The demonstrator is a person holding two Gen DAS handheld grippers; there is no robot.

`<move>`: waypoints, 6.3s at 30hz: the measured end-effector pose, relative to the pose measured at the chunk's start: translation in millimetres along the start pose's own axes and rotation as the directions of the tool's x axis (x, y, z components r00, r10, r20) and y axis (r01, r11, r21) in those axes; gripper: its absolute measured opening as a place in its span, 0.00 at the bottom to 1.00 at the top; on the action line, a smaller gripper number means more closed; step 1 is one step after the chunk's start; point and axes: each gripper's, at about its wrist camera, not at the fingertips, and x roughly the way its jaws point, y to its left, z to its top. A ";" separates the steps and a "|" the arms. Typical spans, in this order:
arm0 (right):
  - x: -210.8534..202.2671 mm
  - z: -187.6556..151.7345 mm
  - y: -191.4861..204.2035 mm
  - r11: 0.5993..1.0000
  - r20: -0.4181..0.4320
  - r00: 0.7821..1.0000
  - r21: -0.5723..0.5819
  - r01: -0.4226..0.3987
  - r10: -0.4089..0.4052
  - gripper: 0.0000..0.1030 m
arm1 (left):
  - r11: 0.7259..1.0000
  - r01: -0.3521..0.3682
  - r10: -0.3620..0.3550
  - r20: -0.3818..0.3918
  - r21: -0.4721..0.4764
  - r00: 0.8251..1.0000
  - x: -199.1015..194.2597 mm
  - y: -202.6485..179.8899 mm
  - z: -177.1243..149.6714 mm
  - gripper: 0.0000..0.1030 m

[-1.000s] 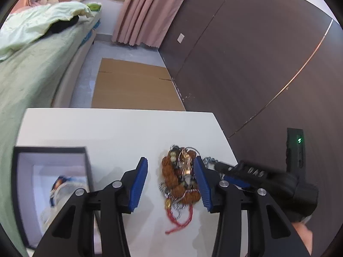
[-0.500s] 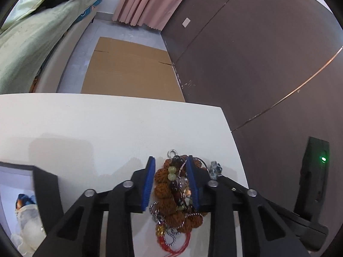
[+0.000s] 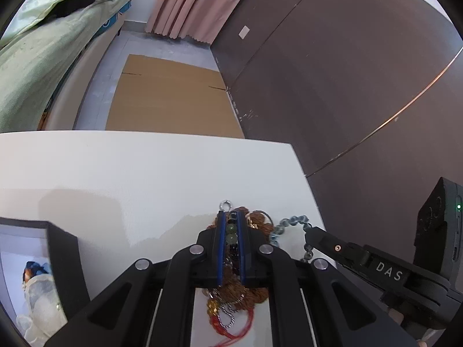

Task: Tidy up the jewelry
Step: 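Lift the grey-green bracelet with the right tool and release it into the box, then close the left tool on the brown seed-bead bracelet, then lift the brown bracelet with the left tool while the right tool grasps the silver hoop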

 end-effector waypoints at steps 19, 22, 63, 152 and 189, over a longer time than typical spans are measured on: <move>-54.0 -24.4 19.3 0.986 0.137 0.977 -0.022 -0.164 0.166 0.09 | 0.998 0.055 -0.060 0.170 0.031 0.984 -104.2 -24.0 -13.2 0.05; -61.3 -29.9 22.4 0.981 0.155 0.968 -0.023 -0.195 0.196 0.09 | 0.998 0.049 -0.054 0.189 0.033 0.980 -118.6 -22.6 -18.4 0.05; -34.5 -109.7 152.1 0.813 -0.033 0.820 -0.113 -0.571 0.571 0.33 | 0.959 -0.116 0.210 0.371 -0.259 0.904 -247.6 94.8 -25.7 0.76; 2.0 1.5 -5.5 0.981 -0.114 0.975 0.062 -0.186 0.192 0.53 | 0.999 0.014 -0.017 -0.071 -0.033 0.997 -3.0 -9.7 -16.3 0.16; 13.4 -34.1 -7.0 0.921 -0.261 0.887 0.189 -0.341 0.382 0.65 | 0.991 0.046 -0.039 -0.060 0.129 0.997 -56.7 -36.4 -41.0 0.16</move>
